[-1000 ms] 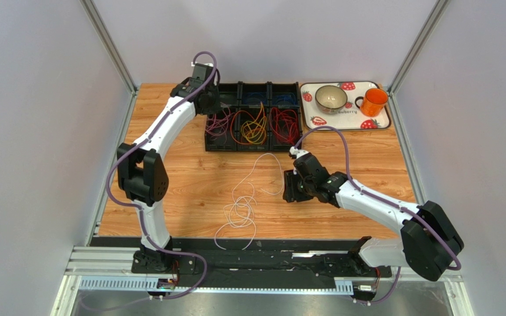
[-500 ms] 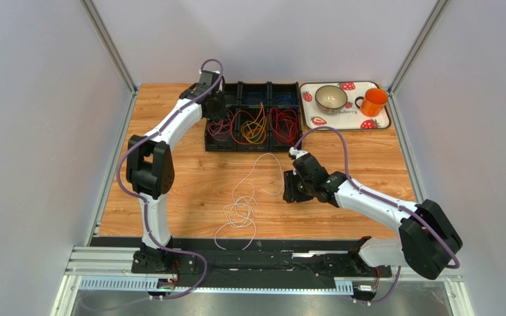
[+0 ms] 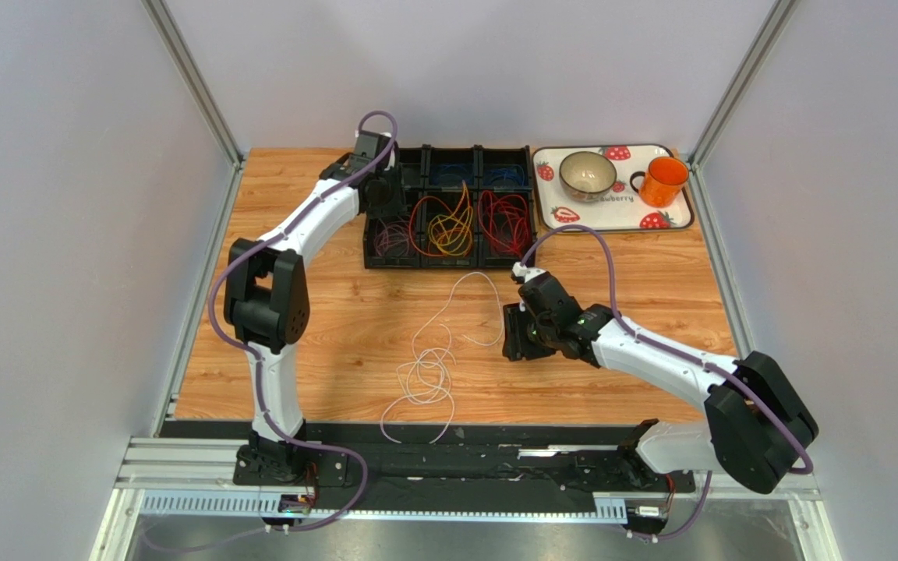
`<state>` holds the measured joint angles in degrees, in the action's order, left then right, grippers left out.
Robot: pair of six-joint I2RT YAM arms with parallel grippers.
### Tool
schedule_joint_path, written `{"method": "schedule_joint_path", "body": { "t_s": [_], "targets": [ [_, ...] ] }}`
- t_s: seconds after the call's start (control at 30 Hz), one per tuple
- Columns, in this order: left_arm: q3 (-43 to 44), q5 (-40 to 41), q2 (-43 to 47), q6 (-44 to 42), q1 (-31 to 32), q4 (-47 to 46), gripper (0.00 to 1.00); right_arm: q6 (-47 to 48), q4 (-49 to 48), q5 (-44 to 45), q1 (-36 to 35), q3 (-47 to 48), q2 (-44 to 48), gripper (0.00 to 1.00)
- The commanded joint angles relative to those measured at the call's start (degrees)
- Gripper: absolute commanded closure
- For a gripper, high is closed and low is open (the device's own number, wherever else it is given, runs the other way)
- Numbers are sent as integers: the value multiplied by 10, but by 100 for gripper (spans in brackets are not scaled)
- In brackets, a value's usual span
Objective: Untangle the cables
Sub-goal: Place the cable in the bin.
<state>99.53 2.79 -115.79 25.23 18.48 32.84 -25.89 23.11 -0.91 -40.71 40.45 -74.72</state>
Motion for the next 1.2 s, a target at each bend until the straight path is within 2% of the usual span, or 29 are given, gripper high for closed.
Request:
{"method": "schedule_joint_path", "body": {
  "t_s": [0.0, 0.2, 0.3, 0.6, 0.67, 0.7, 0.77, 0.8, 0.93, 1.07, 1.17],
  "targets": [
    [1, 0, 71, -4, -4, -1, 52, 4, -8, 9, -2, 26, 2, 56],
    [-57, 0, 168, 4, -4, 16, 48, -7, -2, 9, -4, 30, 13, 56],
    [-108, -46, 227, 12, -3, 25, 47, -7, -2, 2, -10, 30, 20, 56],
    [-348, -102, 411, 32, 2, 37, 47, -12, 4, 6, -55, 64, 5, 55],
    [-403, -90, 456, 48, 16, 36, 46, -13, 6, 9, -63, 75, -9, 55],
    [-418, -86, 471, 55, 32, 38, 46, -12, 7, 9, -65, 80, -11, 55],
    [-451, -84, 506, 76, 52, 46, 39, -12, 9, 29, -67, 94, -23, 55],
    [-460, -77, 518, 82, 80, 50, 35, -11, 12, 31, -67, 99, -27, 55],
    [-499, -30, 562, 131, 164, 87, 34, -2, 25, 40, -67, 122, -39, 55],
    [-544, 7, 593, 173, 268, 82, 34, 2, 33, 47, -67, 128, -39, 55],
    [-578, 29, 618, 205, 318, 82, 33, 6, 47, 49, -67, 128, -33, 55]
  ]
}}
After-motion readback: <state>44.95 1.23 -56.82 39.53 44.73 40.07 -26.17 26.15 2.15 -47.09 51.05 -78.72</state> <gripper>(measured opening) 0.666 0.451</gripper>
